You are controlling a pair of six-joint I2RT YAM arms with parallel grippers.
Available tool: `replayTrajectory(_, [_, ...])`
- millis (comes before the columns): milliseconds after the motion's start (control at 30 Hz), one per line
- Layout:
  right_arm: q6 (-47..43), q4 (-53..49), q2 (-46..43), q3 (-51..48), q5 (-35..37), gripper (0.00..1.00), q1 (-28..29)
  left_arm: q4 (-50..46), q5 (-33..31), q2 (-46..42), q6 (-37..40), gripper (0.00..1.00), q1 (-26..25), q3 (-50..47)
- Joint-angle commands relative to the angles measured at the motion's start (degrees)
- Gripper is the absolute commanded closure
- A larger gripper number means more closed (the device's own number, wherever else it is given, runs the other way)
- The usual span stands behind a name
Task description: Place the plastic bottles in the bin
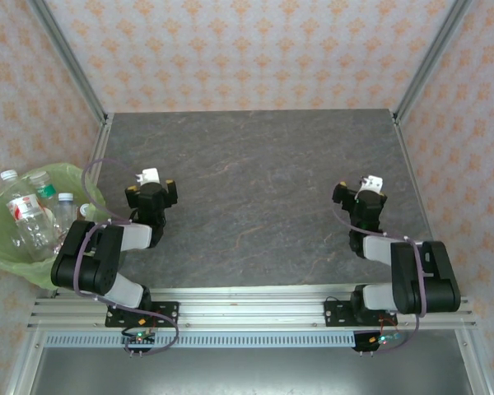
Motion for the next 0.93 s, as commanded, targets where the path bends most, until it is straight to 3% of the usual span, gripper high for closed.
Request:
replayTrajectory(0, [0.34,15.08,5.11,-2.80,-0.90,0.01,-0.37,3.24,-2.54,-0.56,-1.14,0.00,0.39,-0.27])
replayTrajectory(67, [0.13,19.30,9.66,-2.23,-0.95,0.01,-0.38,3.00,-2.51,-0.63,-1.16,0.00,0.36,-0.24])
replayTrajectory(100, [0.02,15.29,9.64,-0.10,-1.12,0.01,-0.39,3.28,-2.44,-0.59,-1.12,0.00,0.37,-0.32])
replayTrajectory(167, [0.91,-3.86,8.18,8.62,0.82,0.01,-0.38,3.19,-2.39,-0.59,-1.11,0.00,0.34,-0.32])
replayTrajectory(333, [0.11,-2.53,9.03,8.65,0.22,0.01,0.15,3.13,-2.38,-0.59,-1.12,0.00,0.33,-0.25])
replayTrajectory(533, [-1.96,-1.50,8.74,7.88,-8.14,0.01,-0.68,3.11,-2.40,-0.59,-1.12,0.00,0.36,-0.24])
replayTrajectory(900, [-0.57,-2.34,8.74,8.35,-4.07,0.01,-0.68,3.09,-2.14,-0.59,-0.98,0.00,0.35,-0.24])
